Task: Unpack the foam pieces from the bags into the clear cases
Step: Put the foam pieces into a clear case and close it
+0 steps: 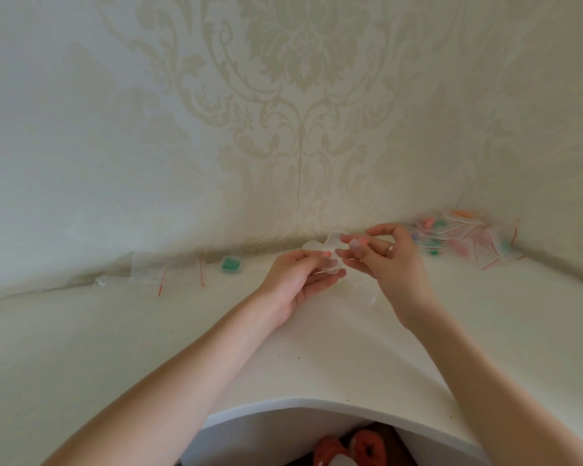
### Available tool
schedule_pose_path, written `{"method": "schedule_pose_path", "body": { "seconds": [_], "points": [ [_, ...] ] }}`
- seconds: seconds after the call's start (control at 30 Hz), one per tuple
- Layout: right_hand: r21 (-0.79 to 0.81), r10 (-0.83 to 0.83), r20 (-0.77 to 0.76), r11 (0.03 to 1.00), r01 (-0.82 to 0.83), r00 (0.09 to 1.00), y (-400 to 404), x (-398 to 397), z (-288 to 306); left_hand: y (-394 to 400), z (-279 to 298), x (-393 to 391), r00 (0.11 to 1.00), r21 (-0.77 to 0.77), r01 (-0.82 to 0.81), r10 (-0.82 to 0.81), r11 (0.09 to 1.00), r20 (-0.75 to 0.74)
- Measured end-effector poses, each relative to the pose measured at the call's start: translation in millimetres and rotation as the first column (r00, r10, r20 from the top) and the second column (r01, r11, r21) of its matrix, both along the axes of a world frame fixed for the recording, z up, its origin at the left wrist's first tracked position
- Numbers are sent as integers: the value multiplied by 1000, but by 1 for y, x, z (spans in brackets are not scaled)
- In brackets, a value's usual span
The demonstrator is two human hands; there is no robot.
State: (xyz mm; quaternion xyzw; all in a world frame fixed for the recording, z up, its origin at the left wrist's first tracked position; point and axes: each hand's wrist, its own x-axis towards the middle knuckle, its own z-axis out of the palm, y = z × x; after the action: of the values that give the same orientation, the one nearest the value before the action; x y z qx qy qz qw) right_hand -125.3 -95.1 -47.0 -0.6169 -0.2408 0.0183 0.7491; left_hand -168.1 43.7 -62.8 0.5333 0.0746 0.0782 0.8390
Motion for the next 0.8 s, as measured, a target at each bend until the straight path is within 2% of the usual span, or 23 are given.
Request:
{"method": "schedule_pose_path", "body": {
  "seconds": [0.13,0.23,0.4,0.57,0.67,0.8],
  "points": [
    [-175,-93,187,977,126,978,-1,1,-3,-3,1,-1,999,0,31,-31,1000,-16],
    [-239,-179,372,930,280,911,-1,2,-6,-4,2,-3,998,16,60,-60,998,-30],
    [-309,-97,544,900,306,833,2,-1,-9,-3,5,-3,993,1,106,-105,994,-55],
    [-370,-31,555,886,280,831,0,-1,-10,0,5,-3,994,-58,92,-96,994,-55],
    [-413,-23,605,846,338,796,1,0,-11,0,5,-5,994,-68,86,-90,994,-57],
    [-382,-43,631,852,358,775,1,0,-12,0,6,-4,993,-92,82,-89,992,-76]
  ]
}}
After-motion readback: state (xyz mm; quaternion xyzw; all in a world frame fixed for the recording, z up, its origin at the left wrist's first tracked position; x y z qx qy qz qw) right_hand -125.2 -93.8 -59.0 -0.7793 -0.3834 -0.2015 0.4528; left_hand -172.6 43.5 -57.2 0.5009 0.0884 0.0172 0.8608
